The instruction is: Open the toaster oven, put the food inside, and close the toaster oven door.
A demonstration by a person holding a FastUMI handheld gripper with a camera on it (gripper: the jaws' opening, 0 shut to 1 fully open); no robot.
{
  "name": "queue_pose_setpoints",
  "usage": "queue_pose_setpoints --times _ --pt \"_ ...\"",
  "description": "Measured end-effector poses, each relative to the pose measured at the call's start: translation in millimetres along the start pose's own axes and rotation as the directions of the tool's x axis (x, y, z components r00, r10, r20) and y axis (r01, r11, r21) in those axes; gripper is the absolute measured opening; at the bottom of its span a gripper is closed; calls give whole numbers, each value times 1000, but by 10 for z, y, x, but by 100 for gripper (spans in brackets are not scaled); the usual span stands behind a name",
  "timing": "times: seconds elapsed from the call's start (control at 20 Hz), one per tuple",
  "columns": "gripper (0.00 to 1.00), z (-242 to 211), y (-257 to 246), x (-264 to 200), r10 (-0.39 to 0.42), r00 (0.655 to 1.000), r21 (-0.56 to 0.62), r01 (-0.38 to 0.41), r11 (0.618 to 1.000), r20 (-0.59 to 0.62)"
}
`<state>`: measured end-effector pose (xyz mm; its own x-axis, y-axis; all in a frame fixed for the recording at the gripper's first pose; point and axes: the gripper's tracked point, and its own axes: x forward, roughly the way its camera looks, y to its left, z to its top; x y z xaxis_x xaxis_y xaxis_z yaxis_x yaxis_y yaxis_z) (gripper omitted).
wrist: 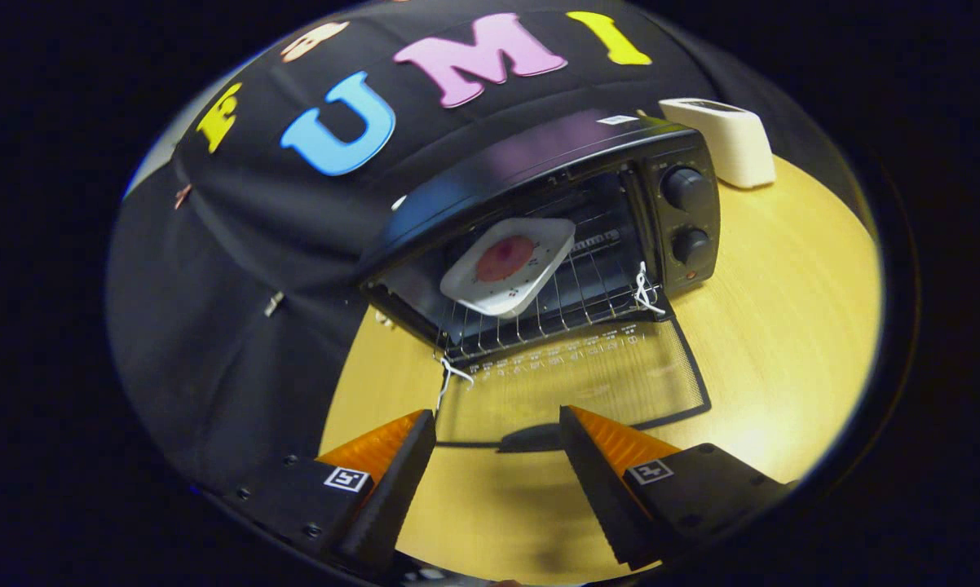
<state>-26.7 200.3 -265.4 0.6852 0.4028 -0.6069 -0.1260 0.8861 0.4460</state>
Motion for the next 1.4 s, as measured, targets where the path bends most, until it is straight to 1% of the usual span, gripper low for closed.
queue_pose_setpoints --times 0.05,0.1,0.2,0.25,0.45,0.55,0.85,1.0,1.05,1.2,1.3,1.4 --pt "99 -122 -77 -29 -44 998 -58 42 997 -32" --pt "99 -228 -141 -93 -72 996 -99 66 993 -59" --pt "99 -326 -197 -138 -102 993 -166 90 982 -65" --pt "99 -292 -343 -77 -125 990 -201 111 973 -60" --pt "99 -345 -556 -57 -218 973 -261 191 946 -77" --pt "99 -450 -614 -70 -245 966 -271 214 938 -86" --pt "99 -712 -725 198 -304 942 -333 244 911 -142" --pt "100 -736 -742 348 -325 935 -338 262 904 -144" --pt "100 -685 -736 370 -331 935 -348 271 897 -126" --pt "100 -619 -756 457 -333 936 -358 274 893 -114" --pt "100 -610 -754 461 -329 936 -351 269 897 -124" --pt "100 -569 -731 431 -316 943 -375 256 891 -108"
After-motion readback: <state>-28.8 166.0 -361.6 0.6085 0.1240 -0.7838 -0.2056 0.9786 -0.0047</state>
